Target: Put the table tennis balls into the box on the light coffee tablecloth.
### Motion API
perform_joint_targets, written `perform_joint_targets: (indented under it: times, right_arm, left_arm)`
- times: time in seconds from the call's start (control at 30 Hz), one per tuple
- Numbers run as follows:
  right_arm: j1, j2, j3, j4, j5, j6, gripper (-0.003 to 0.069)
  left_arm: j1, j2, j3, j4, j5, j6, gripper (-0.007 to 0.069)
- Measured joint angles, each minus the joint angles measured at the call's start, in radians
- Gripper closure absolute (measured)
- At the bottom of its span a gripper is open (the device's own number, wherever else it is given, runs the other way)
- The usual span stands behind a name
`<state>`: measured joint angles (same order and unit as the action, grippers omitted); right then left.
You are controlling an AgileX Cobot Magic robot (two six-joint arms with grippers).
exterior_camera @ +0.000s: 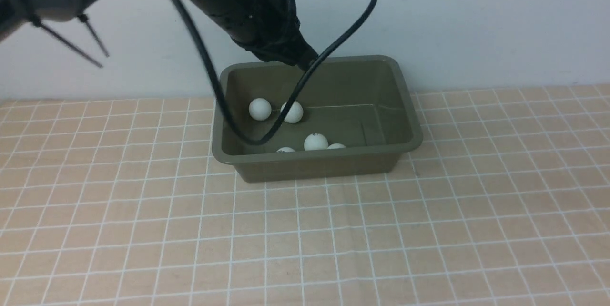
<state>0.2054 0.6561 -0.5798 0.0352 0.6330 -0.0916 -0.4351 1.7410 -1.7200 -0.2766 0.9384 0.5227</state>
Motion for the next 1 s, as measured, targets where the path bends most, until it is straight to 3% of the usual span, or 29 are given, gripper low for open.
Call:
perform_joint_targets:
  times: [0.13, 0.47, 0.7, 1.0]
  right_arm:
    - [0.0, 0.002, 0.095, 0.0, -0.185, 0.001, 0.0678]
    - [0.0, 0.002, 0.135, -0.101, -0.27, 0.0, 0.0678]
    - [0.0, 0.002, 0.135, -0.122, -0.25, 0.0, 0.0678]
    - [0.0, 0.002, 0.135, -0.123, -0.241, 0.0, 0.0678]
  left_arm:
    - [0.0, -0.17, 0.279, -0.078, -0.172, 0.075, 0.0693]
    - [0.0, -0.476, 0.883, -0.211, -0.646, 0.114, 0.0693]
    - [0.0, -0.558, 1.005, -0.269, -0.696, 0.118, 0.0693]
    - [0.0, -0.559, 1.01, -0.311, -0.629, 0.118, 0.0693]
